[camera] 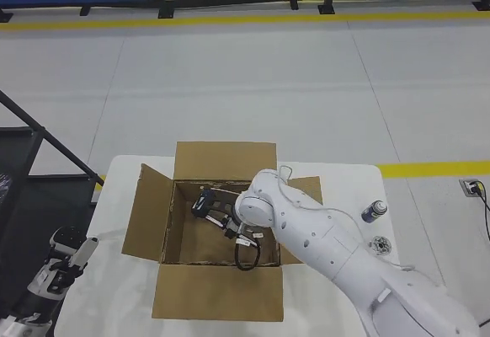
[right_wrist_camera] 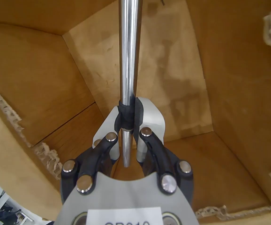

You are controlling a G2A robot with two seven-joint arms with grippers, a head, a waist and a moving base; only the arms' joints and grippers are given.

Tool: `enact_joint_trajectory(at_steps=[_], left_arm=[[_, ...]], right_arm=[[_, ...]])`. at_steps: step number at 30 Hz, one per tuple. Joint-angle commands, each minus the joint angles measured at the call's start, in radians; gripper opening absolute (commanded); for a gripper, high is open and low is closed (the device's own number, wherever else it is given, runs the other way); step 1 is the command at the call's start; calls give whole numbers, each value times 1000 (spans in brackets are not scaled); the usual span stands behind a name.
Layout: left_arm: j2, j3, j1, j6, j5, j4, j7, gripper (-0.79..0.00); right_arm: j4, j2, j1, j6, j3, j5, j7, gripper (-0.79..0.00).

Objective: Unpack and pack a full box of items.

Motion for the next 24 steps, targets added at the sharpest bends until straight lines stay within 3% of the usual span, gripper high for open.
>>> enact_joint_trajectory(at_steps=[1,14,24], left_arm=[[0,0,0,0,0,0,0,0],[0,0,0,0,0,0,0,0],[0,0,0,0,0,0,0,0]], right_arm=[[57,-24,4,-7,-17,2,-10,-785],[366,-176,36,-32,-90,-48,-99,-785],[498,-243,47,-74,-91,-49,-129,-785]])
